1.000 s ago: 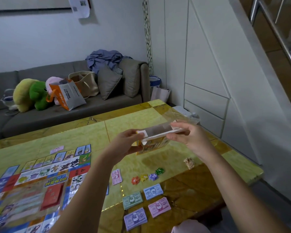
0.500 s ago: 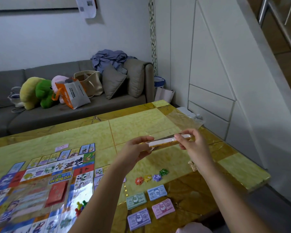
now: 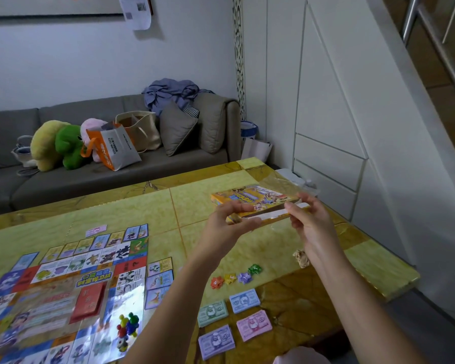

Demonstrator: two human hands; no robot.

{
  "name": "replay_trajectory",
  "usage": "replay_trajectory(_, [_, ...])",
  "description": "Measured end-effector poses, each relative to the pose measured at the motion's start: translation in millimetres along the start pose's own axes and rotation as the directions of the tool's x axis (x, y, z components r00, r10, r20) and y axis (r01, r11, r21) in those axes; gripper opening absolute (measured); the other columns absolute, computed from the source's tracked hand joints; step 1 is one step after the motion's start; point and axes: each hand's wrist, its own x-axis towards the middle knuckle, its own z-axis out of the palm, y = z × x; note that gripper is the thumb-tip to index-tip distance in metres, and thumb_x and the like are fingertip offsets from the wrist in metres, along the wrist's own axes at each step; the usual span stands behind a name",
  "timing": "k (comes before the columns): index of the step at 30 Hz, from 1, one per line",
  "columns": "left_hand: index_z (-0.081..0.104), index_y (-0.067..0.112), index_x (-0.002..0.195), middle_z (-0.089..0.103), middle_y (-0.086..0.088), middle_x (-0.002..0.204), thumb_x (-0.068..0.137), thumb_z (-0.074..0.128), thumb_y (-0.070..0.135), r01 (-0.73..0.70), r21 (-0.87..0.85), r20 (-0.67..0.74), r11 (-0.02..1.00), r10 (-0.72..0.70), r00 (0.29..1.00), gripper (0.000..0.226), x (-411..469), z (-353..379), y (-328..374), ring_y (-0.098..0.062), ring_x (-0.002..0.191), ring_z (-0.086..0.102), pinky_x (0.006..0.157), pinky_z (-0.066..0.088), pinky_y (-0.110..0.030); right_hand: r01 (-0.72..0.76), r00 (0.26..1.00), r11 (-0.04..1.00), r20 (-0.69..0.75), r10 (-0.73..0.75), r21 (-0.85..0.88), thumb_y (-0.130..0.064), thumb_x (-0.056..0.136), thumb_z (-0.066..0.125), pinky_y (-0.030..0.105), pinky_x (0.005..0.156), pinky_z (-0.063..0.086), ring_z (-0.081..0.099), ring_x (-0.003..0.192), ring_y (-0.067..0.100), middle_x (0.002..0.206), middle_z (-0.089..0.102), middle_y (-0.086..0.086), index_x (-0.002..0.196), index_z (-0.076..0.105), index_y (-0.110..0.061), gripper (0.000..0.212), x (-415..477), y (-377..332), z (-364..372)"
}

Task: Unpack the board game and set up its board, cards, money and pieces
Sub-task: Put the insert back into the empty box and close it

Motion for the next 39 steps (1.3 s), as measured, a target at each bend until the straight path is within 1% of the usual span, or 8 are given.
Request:
replay_trajectory(3, [0.070,0.027,0.084,0.052,0.014,0.121,0.075,0.079,0.016,-0.041,-0.036,-0.068,0.999,0.039,0.997,0.017,-0.9,5.1,6.3,-0.003,0.114,0.052,0.081,0.044,-0.017,0.004,1.000,0.995,-0.025,-0.001,0.104,0.001,0.080,0.068,0.014,0.047,0.038,0.048,0.054,0.004,0.069,0.059,-0.007,0.102,0.064,-0.019,0.030,-1.2,-2.7,4.8])
replay_trajectory(6, [0.070,0.024,0.082,0.052,0.017,0.119,0.075,0.078,0.011,-0.075,-0.093,-0.088,0.993,0.067,0.994,0.017,0.0,6.7,8.7,0.006,0.108,0.052,0.088,0.050,-0.025,0.007,1.000,0.997,0.006,-0.007,0.081,-0.008,0.088,0.061,0.018,0.051,0.040,0.050,0.059,0.006,0.079,0.061,-0.004,0.108,0.066,-0.023,0.025,-4.3,-6.2,7.7])
replay_trajectory(9, [0.072,0.026,0.081,0.053,0.016,0.122,0.072,0.080,0.010,-0.084,-0.149,-0.088,0.985,0.071,0.994,0.020,0.1,5.8,9.5,-0.004,0.112,0.056,0.096,0.050,-0.037,0.016,1.000,0.999,0.026,-0.017,0.032,-0.012,0.092,0.057,0.023,0.061,0.049,0.062,0.073,0.010,0.093,0.067,-0.003,0.116,0.064,-0.026,0.028,-7.1,-8.0,9.9])
replay_trajectory(14, [0.069,0.019,0.092,0.049,0.015,0.129,0.074,0.072,-0.005,-0.099,-0.230,-0.059,0.968,0.088,0.994,0.030,-5.1,3.6,14.2,0.000,0.093,0.063,0.081,0.054,-0.028,0.071,0.991,0.994,0.111,-0.080,0.086,-0.005,0.091,0.056,0.023,0.062,0.053,0.065,0.075,0.010,0.097,0.067,0.000,0.125,0.058,-0.020,0.037,-9.9,-10.1,10.8])
replay_trajectory(20, [0.066,0.024,0.102,0.049,0.016,0.137,0.073,0.064,-0.017,-0.105,-0.328,-0.068,0.939,0.087,0.994,0.050,-8.5,0.6,17.0,-0.014,0.095,0.063,0.072,0.051,-0.024,0.128,0.967,0.979,0.198,-0.158,0.157,-0.007,0.082,0.062,0.023,0.069,0.054,0.065,0.095,0.015,0.112,0.064,0.001,0.123,0.060,-0.017,0.042,-12.4,-10.9,10.6])
replay_trajectory(24, [0.050,0.032,0.131,0.071,0.008,0.107,0.080,0.061,-0.012,-0.106,-0.391,-0.121,0.914,0.062,0.991,0.068,-9.6,3.2,19.2,-0.019,0.100,0.066,0.087,0.051,-0.029,0.130,0.968,0.974,0.190,-0.165,0.184,-0.017,0.072,0.072,0.024,0.069,0.055,0.064,0.094,0.018,0.115,0.062,0.009,0.117,0.062,-0.018,0.046,-14.5,-14.4,16.2])
replay_trajectory(35, [0.066,0.017,0.111,0.067,-0.010,0.111,0.092,0.058,0.011,-0.073,-0.360,-0.070,0.930,0.051,0.996,0.022,-11.0,7.1,29.1,-0.014,0.086,0.068,0.083,0.056,-0.028,0.296,0.947,0.954,0.117,-0.299,0.044,-0.027,0.076,0.070,0.022,0.060,0.052,0.064,0.076,0.009,0.099,0.067,-0.008,0.092,0.061,-0.024,0.019,-15.5,-13.4,12.9])
replay_trajectory(39, [0.065,0.016,0.101,0.066,-0.012,0.104,0.078,0.071,0.017,-0.075,-0.357,-0.031,0.931,0.069,0.997,0.023,-8.5,6.4,29.5,-0.018,0.086,0.068,0.082,0.057,-0.029,0.324,0.938,0.946,0.134,-0.319,-0.020,-0.026,0.076,0.070,0.021,0.056,0.050,0.064,0.072,0.010,0.092,0.068,-0.011,0.083,0.062,-0.024,0.011,-13.3,-17.1,10.2])
